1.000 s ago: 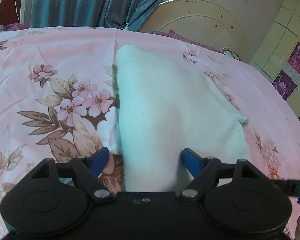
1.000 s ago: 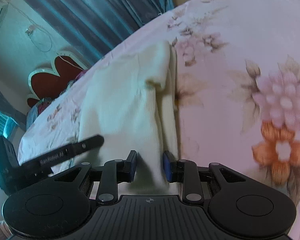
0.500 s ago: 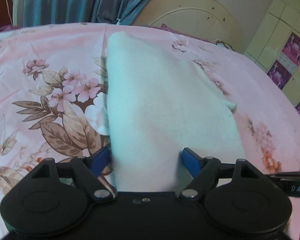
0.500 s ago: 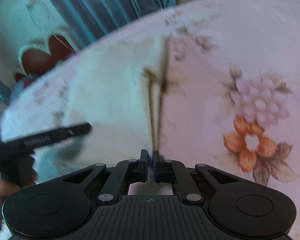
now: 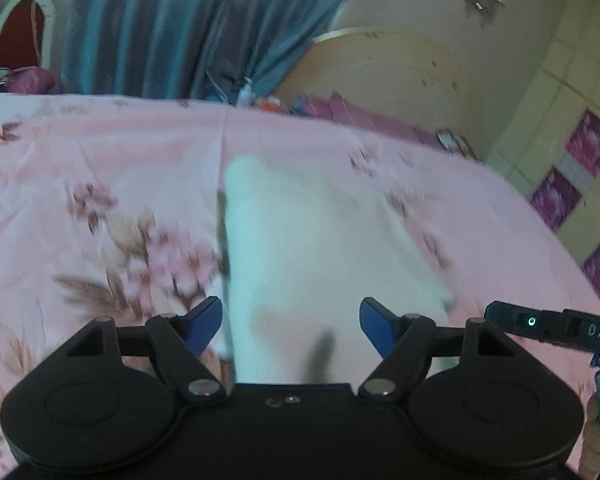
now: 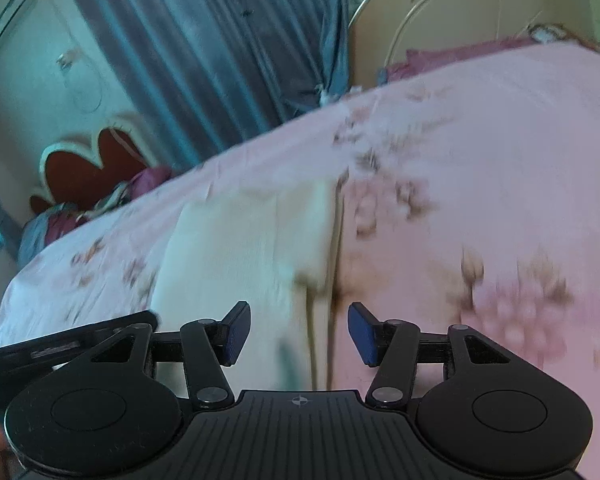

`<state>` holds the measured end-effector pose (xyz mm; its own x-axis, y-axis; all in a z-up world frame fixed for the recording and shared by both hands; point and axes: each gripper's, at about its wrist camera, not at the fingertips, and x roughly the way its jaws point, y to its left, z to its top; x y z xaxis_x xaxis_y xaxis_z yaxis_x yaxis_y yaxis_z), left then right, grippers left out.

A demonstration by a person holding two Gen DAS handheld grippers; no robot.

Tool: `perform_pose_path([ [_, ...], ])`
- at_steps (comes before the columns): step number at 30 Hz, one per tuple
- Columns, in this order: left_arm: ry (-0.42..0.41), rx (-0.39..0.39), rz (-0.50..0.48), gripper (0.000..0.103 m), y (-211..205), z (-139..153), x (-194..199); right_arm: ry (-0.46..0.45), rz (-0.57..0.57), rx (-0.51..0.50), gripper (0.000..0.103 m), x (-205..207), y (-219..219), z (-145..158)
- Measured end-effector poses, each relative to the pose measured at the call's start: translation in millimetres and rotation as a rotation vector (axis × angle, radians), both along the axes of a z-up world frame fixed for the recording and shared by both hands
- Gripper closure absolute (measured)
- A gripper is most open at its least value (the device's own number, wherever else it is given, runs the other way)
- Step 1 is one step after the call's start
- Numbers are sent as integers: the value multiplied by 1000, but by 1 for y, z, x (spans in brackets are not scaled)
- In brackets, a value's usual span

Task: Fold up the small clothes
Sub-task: 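Open the right gripper and withdraw both grippers from the sweater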

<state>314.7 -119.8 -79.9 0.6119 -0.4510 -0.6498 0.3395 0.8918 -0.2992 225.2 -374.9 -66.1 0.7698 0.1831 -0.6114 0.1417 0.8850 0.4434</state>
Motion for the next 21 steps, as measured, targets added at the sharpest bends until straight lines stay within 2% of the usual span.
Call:
perform_pose_path([
  [4, -30, -5, 53, 35, -2, 5, 29, -41, -18, -75, 52, 35, 8, 6],
  [6, -31, 1, 60, 40, -6, 4, 45, -38, -2, -107, 72, 57, 15, 5],
  [11, -42, 17, 50, 48, -23, -3, 75, -33, 6, -140, 73, 114, 27, -2],
  [15, -46, 37, 40, 48, -37, -14, 94, -12, 30, -156, 73, 149, 39, -17],
  [19, -5, 60, 56, 46, -40, -35, 102, 19, 48, -262, 73, 167, 49, -43],
  [21, 6, 56, 57, 45, -38, -43, 102, 54, 22, -307, 73, 168, 42, -64],
])
